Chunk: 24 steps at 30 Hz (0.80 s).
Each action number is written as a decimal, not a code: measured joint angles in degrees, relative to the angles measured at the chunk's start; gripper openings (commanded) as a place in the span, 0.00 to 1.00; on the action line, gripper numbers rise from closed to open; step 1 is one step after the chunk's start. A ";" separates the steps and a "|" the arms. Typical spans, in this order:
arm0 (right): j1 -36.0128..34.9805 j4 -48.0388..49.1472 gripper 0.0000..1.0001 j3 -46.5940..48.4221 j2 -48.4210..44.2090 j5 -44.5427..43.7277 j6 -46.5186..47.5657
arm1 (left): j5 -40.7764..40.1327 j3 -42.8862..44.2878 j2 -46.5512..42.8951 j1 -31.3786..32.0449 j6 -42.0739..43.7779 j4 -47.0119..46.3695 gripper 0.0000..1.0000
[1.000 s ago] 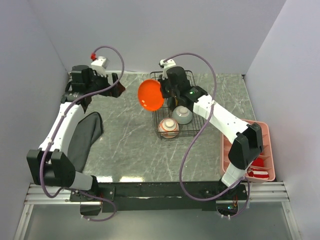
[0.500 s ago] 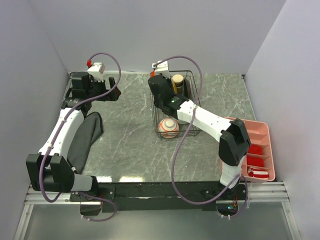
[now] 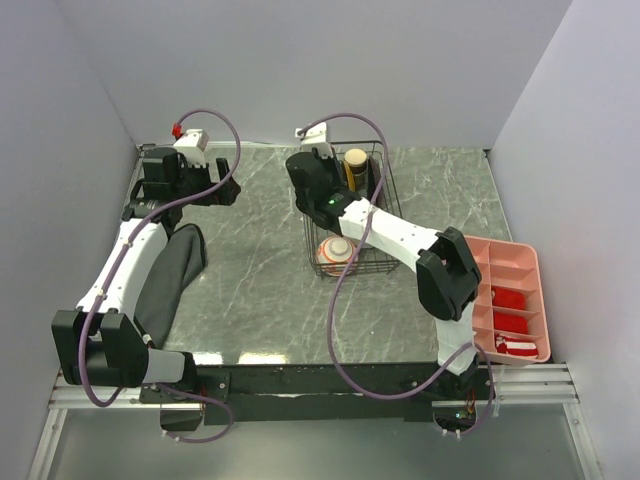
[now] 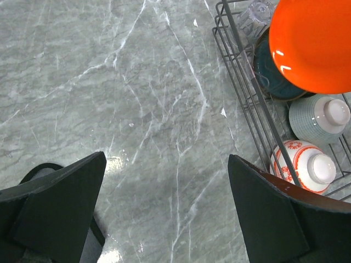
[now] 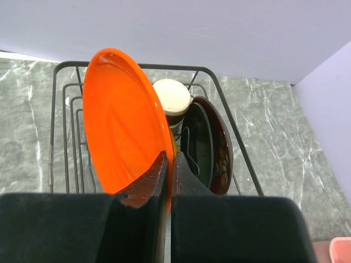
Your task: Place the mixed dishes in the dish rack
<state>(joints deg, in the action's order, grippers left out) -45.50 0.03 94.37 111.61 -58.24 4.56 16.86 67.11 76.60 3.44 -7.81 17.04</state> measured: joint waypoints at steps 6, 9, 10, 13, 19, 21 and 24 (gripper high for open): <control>0.22 -0.35 0.00 2.38 3.56 -0.85 -0.17 | 0.20 -0.04 0.04 -0.28 0.00 -0.02 0.99; 0.31 -0.98 0.00 2.80 4.63 -0.92 -0.22 | 0.24 -0.04 0.07 -0.42 0.00 -0.04 0.99; 0.35 -1.16 0.00 3.21 5.01 -0.94 -0.28 | 0.24 -0.04 0.09 -0.44 0.00 -0.04 0.99; 0.57 -1.53 0.00 4.74 6.45 -0.98 -0.98 | 0.26 -0.04 0.15 -0.48 0.00 -0.04 0.99; 1.18 -2.62 0.00 6.25 7.50 -1.62 -2.56 | 0.37 -0.11 0.15 -0.48 0.00 -0.07 0.99; 1.29 -2.62 0.00 6.34 7.50 -2.36 -2.64 | 0.48 -0.31 0.17 -0.48 0.00 -0.02 1.00; 1.46 -2.56 0.00 6.36 7.50 -3.10 -2.60 | 0.98 -0.35 0.48 -0.48 -0.04 -0.09 0.99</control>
<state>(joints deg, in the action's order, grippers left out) -44.03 -2.52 100.73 119.11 -61.34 1.96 17.85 66.76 77.08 2.96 -7.86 16.95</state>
